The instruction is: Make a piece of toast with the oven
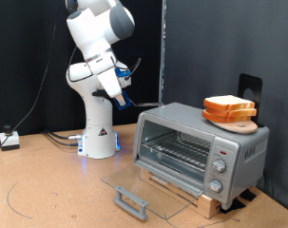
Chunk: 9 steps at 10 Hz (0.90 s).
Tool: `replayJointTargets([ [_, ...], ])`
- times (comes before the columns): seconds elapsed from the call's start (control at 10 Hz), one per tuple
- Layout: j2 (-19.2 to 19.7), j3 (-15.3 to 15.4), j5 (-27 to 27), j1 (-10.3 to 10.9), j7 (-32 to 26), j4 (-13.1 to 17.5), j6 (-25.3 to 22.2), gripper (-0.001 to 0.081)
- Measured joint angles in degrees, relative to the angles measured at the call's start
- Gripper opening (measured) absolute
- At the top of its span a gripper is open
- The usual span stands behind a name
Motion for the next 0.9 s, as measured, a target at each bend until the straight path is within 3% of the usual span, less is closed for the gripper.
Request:
replayJointTargets([
  [0.2,1.21,3.44,-2.67,-0.07,7.30,3.72,-5.55,0.0396],
  [0.4,4.55,8.01,-7.11,-0.41,17.18,9.44,-11.66,0.0396],
  [0.7,10.54,13.54,-12.62,-0.83,27.50,15.98,-12.38,0.0396],
  [0.8,12.86,14.36,-12.94,-1.49,28.98,17.57,-12.25,0.0396],
  [0.9,12.77,14.35,-12.88,-1.47,28.48,17.39,-12.26,0.0396],
])
